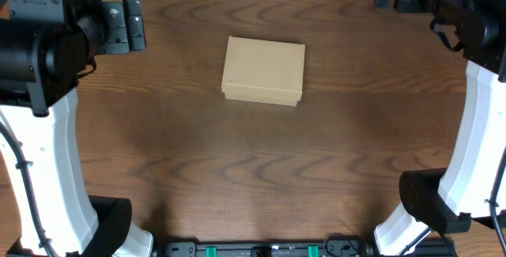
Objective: Pack container
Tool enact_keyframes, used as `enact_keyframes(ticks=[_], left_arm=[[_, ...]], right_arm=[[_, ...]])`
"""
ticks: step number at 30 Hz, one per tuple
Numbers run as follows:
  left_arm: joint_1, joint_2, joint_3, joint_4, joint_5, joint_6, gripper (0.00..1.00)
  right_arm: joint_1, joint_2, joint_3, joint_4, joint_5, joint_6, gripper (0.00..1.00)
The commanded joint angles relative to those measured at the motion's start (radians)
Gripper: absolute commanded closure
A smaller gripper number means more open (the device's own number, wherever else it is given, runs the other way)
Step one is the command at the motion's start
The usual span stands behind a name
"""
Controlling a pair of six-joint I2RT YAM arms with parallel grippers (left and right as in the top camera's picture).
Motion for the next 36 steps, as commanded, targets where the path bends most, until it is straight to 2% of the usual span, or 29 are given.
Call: enact_keyframes(ticks=[1, 13, 17, 20, 25, 36], left_arm=[[0.004, 0.002, -0.005, -0.003, -0.018, 0.004, 0.04], [0.004, 0.002, -0.005, -0.003, -0.018, 0.004, 0.04], [0.004, 0.002, -0.005, -0.004, -0.018, 0.004, 0.04], [0.004, 0.002, -0.005, -0.004, -0.018, 0.004, 0.04], [0.004, 0.002, -0.005, -0.003, -0.018, 0.004, 0.04], [0.004, 0.002, -0.005, -0.003, -0.018, 0.004, 0.04]], right_arm=[[-0.011, -0.004, 0.006, -0.002, 0.01, -0.002, 0.01], [-0.011, -0.011, 0.006, -0.006, 0.023, -0.005, 0.01], [-0.011, -0.055, 0.002, -0.041, 0.03, -0.006, 0.01], [-0.011, -0.114, -0.044, 0.022, 0.033, -0.006, 0.01], [-0.011, -0.277, -0.292, 0.185, 0.041, -0.006, 0.01], [-0.011, -0.748, -1.101, 0.659, 0.04, -0.006, 0.01]])
